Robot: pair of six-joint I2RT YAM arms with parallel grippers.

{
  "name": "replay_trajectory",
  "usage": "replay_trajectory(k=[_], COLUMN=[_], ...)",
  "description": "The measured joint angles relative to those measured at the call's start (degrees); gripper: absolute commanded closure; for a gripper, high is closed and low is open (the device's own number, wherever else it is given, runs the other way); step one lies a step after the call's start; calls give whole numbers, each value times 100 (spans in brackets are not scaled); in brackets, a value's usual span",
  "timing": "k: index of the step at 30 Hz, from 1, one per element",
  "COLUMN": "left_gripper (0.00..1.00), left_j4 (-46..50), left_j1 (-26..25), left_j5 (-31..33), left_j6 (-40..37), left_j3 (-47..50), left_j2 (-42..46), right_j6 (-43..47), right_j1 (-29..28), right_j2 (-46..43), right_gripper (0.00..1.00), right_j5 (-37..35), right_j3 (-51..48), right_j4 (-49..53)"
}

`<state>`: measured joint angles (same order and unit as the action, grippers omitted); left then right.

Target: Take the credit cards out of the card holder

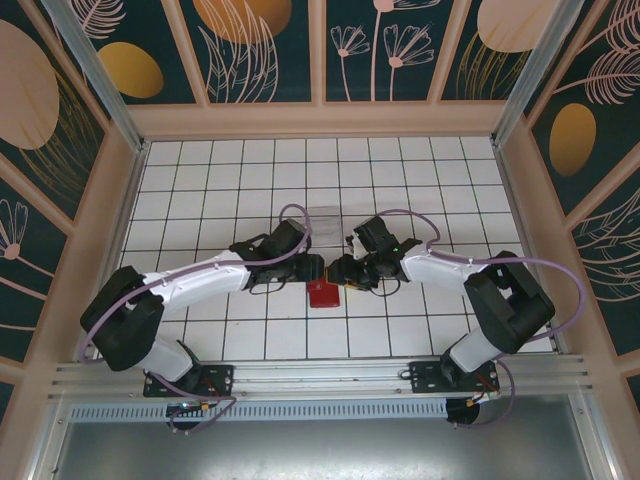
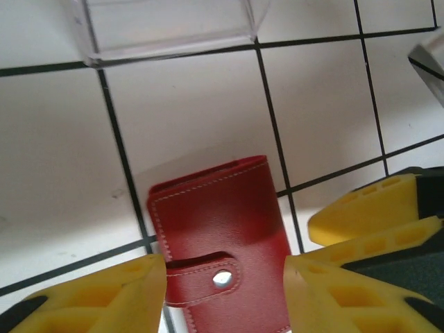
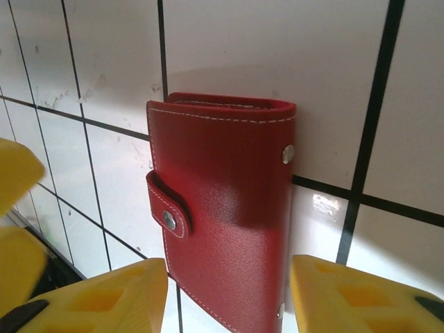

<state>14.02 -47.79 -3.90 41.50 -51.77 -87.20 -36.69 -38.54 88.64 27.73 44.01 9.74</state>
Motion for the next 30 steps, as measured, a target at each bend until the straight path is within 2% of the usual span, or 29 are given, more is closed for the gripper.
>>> replay_trajectory(k=[5,18,24,27,30], left_gripper=[63,68,60,64,64], left_j4=[87,452,619,612,549], left_j1=[-186,-247,-247,-247,-247], left_j5=[105,280,501,452,337], left_j6=[90,-37,-662,-1211,-1858], left_j3=[-223,-461,-492,-492,-485], left_j2=[-293,-651,-546,-389,-238], right_j6=[42,79,192,319,529], right_j1=[33,33,59,90,114], right_j2=[162,485,542,549,549], right_gripper=[56,67,78,82,87], right_j5=[50,192,251,295,363], right_j3=[-90,-216,-219,-216,-216], right_j4=[-149,-498,-549,-540,-518])
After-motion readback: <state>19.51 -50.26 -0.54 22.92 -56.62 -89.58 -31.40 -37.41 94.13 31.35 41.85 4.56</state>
